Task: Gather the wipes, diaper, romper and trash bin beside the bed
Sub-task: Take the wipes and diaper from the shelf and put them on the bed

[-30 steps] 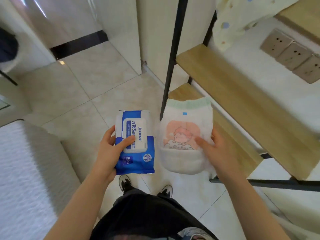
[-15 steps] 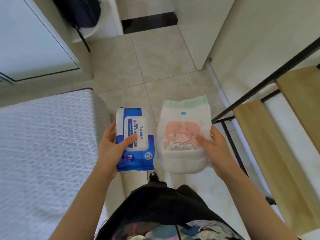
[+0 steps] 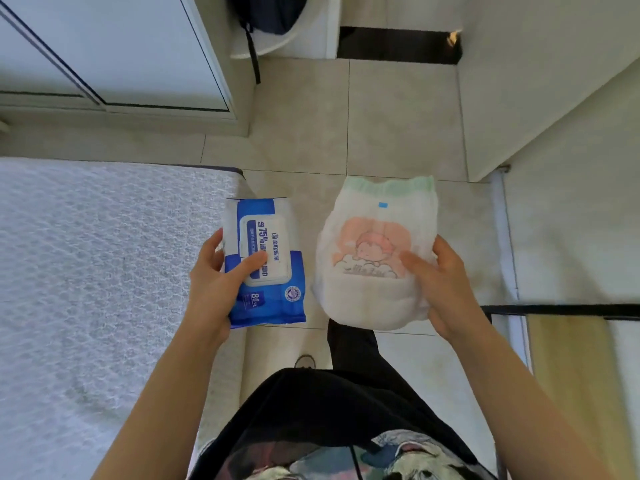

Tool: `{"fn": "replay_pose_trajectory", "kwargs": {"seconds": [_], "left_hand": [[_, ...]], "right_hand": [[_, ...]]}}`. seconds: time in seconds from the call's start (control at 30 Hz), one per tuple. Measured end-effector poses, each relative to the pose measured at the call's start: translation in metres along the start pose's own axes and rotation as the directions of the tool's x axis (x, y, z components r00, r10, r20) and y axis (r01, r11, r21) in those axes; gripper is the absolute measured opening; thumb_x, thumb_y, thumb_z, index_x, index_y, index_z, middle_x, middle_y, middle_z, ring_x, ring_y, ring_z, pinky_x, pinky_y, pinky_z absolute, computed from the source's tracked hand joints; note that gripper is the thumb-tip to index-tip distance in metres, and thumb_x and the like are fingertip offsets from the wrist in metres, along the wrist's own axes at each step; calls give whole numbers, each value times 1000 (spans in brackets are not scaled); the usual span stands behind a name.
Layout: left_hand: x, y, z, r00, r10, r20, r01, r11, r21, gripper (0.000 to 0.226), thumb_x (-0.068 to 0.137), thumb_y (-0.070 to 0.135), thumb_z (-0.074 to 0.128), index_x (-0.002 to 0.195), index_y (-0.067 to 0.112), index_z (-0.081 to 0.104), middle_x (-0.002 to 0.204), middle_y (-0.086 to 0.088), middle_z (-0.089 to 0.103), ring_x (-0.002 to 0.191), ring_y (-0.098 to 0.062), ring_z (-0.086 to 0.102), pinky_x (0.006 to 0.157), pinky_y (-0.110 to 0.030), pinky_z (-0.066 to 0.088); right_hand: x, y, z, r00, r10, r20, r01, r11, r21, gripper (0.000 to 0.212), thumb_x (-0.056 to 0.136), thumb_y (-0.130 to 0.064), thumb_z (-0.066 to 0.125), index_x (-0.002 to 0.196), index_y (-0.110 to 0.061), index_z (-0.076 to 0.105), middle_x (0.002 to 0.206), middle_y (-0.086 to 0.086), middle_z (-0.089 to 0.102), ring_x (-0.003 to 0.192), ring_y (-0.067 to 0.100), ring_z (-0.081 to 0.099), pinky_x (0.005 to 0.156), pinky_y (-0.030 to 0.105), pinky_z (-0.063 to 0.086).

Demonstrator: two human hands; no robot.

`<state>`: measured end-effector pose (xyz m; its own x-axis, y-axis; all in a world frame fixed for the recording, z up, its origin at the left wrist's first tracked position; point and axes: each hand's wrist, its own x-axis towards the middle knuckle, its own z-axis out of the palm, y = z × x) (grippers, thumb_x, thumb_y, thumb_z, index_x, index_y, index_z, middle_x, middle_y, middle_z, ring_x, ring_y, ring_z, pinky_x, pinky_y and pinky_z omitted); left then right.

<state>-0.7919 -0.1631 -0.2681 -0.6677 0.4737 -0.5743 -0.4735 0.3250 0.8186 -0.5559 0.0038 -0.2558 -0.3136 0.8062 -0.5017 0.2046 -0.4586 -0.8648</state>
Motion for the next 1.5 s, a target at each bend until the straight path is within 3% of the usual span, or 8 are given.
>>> {"fn": "replay_pose_trajectory", "kwargs": {"seconds": [0.3, 0.47, 0.63, 0.87, 1.1, 1.3, 1.5], "left_hand": [[69, 51, 76, 983, -12, -186, -16, 988, -151, 78, 62, 29, 84, 133, 30, 49, 103, 9, 74, 89, -14, 73, 60, -32, 59], [101, 77, 89, 962, -43, -269, -15, 977, -212, 59, 72, 23, 82, 122, 36, 54, 101, 11, 75, 88, -13, 73, 61, -31, 59], [145, 101, 84, 930, -70, -362, -32, 963, -269, 62, 72, 23, 82, 124, 37, 51, 104, 10, 74, 90, -13, 73, 63, -32, 60], [227, 158, 59, 909, -141, -391, -49, 898, -437, 59, 76, 17, 80, 128, 27, 54, 104, 3, 75, 88, -18, 74, 59, -31, 59], [309, 229, 18, 894, -99, -437, -109, 897, -427, 60, 70, 20, 83, 121, 32, 55, 97, 8, 76, 84, -17, 74, 56, -31, 58], [366, 271, -15, 848, -114, -518, -153, 883, -444, 63, 73, 22, 82, 128, 28, 52, 101, 5, 75, 86, -18, 74, 60, -34, 60], [420, 299, -35, 769, -175, -615, -222, 829, -513, 57, 73, 23, 81, 122, 33, 54, 102, 5, 75, 88, -18, 74, 62, -35, 60]], "right_hand": [[150, -95, 14, 963, 22, 267, 23, 986, -166, 26, 89, -12, 62, 98, -36, 66, 95, -10, 75, 85, 12, 73, 64, 30, 60], [216, -138, 40, 940, 30, 339, 41, 979, -198, 26, 89, -9, 62, 104, -30, 66, 96, -9, 75, 86, 12, 73, 62, 24, 58], [274, -161, 84, 919, 50, 391, 44, 973, -228, 26, 89, -7, 61, 103, -29, 67, 96, -6, 75, 86, 14, 73, 62, 24, 58], [343, -205, 182, 892, 68, 446, 77, 951, -299, 29, 88, -7, 59, 99, -32, 69, 94, -6, 76, 86, 16, 73, 64, 29, 58], [399, -259, 301, 824, 82, 560, 117, 943, -311, 29, 90, -5, 58, 101, -30, 67, 93, -6, 76, 84, 15, 73, 60, 25, 57], [451, -292, 386, 787, 113, 606, 142, 923, -357, 29, 90, -7, 59, 113, -23, 65, 104, 5, 73, 91, 22, 72, 76, 40, 60], [508, -325, 479, 685, 140, 715, 210, 902, -378, 31, 90, -7, 57, 105, -33, 65, 95, -6, 76, 83, 13, 73, 61, 26, 58]]}}
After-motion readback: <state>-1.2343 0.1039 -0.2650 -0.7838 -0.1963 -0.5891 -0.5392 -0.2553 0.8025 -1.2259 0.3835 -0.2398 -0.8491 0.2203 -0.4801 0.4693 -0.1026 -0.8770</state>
